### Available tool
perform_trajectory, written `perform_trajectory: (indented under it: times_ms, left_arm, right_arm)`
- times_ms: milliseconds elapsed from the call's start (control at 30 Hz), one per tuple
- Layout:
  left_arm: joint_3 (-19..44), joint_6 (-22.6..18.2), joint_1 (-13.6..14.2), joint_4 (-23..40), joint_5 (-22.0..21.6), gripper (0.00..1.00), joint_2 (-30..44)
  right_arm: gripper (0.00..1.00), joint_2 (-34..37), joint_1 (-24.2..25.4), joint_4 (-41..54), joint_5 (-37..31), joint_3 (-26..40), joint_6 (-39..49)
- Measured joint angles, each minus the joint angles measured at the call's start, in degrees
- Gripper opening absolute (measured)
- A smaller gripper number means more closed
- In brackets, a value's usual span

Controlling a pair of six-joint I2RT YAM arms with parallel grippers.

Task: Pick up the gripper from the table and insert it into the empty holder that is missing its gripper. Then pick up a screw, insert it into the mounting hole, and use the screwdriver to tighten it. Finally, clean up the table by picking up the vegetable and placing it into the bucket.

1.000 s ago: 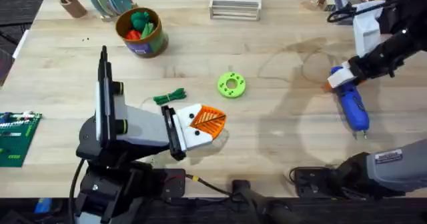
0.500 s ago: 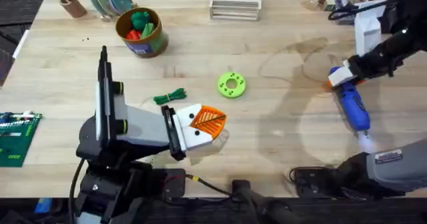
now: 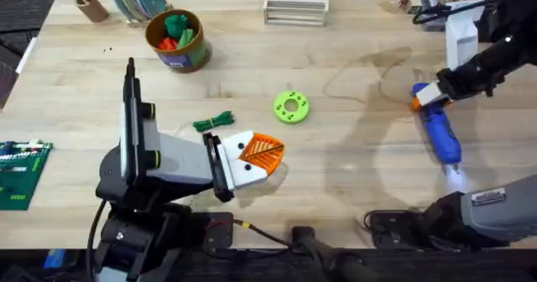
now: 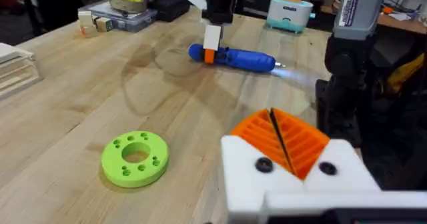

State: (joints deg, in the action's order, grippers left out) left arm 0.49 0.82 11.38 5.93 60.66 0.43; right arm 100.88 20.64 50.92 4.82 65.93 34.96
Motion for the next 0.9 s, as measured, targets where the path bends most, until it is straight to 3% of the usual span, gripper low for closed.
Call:
perform_trajectory:
  times_ms: [700, 900]
  left_arm:
    - [0.00, 0.00, 0.00, 0.00, -0.01, 0.016, 0.00]
    - [0.00, 0.00, 0.00, 0.00, 0.00, 0.016, 0.00]
  right_arm:
    - [0.194, -0.06, 0.00, 0.13, 0.62, -0.02, -0.02]
    - [0.187, -4.18, 0.00, 0.42, 0.78, -0.31, -0.02]
